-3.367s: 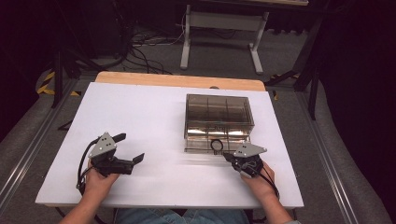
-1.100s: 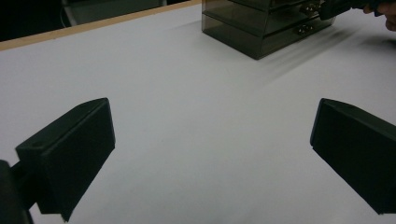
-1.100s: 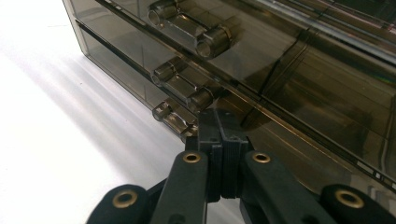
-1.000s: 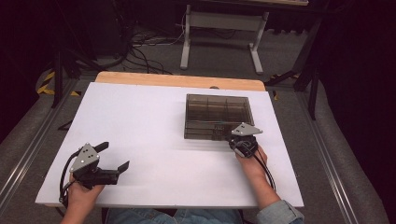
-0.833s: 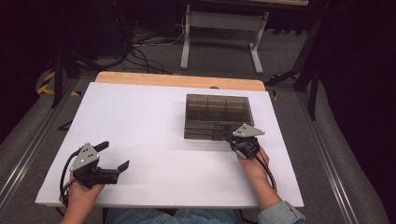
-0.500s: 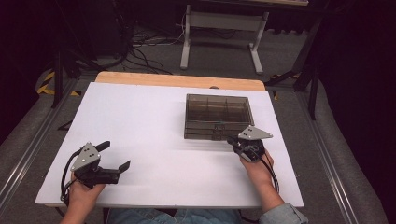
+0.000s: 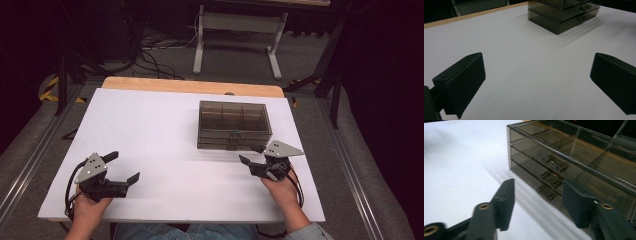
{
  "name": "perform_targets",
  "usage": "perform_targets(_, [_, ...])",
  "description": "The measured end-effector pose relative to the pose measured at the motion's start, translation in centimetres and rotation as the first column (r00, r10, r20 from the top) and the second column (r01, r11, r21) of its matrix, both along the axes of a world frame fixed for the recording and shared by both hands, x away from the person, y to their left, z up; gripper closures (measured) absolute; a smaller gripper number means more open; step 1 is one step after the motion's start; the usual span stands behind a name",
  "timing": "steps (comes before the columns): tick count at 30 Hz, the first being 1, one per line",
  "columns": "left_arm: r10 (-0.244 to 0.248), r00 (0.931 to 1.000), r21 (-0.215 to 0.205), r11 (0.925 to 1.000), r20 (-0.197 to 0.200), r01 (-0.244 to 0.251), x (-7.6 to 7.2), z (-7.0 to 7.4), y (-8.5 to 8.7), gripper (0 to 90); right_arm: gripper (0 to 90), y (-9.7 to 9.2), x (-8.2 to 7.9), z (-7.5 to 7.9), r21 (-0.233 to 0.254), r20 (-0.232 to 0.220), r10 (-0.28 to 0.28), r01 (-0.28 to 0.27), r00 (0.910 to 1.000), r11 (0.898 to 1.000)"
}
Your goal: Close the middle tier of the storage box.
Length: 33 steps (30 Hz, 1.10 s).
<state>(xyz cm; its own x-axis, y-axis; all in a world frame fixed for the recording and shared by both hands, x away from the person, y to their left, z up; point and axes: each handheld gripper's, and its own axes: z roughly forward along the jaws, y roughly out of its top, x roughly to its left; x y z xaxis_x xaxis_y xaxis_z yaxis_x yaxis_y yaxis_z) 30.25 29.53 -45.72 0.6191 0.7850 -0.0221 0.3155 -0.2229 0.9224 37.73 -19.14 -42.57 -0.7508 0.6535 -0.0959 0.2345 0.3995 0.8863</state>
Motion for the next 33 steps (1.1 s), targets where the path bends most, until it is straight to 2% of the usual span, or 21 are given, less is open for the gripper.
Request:
perform_targets(7, [-0.009,0.9999,0.0,1.0,0.005,0.009,0.0,0.0,0.0,0.6,17.5,-0.3,-1.0,0.0,0.02,0.002,0.061,-0.061,0.9981,0.998])
perform_targets(11, [-0.01,0.9999,-0.001,1.0,0.006,0.01,0.0,0.0,0.0,0.6,10.5,-0.4,-1.5,-0.3,0.007,0.005,0.093,-0.093,0.9956,0.996])
perform_targets(17, [-0.011,0.9999,0.002,0.9999,0.007,0.011,0.0,0.0,-0.1,0.6,5.4,-0.6,-1.9,-0.5,0.025,0.019,0.115,-0.115,0.9932,0.993])
perform_targets(23, [-0.013,0.9999,-0.001,0.9999,0.007,0.013,0.0,0.0,-0.2,0.6,3.0,-0.7,-2.6,-1.4,0.047,0.037,0.157,-0.158,0.987,0.986])
perform_targets(26, [-0.015,0.9999,-0.003,0.9999,0.005,0.015,-0.1,0.0,-0.3,0.6,3.0,-0.8,-3.0,-1.8,0.042,0.044,0.149,-0.151,0.9878,0.988])
perform_targets(31, [-0.022,0.9997,0.004,0.9998,0.007,0.021,0.0,0.0,-0.3,0.6,3.0,-1.4,-3.0,-2.9,0.072,0.017,0.125,-0.126,0.992,0.989])
perform_targets(33, [-0.021,0.9998,0.006,0.9998,0.003,0.021,0.0,-0.1,-0.4,0.6,2.9,-1.7,-2.9,-3.7,0.084,-0.014,0.128,-0.126,0.9917,0.988])
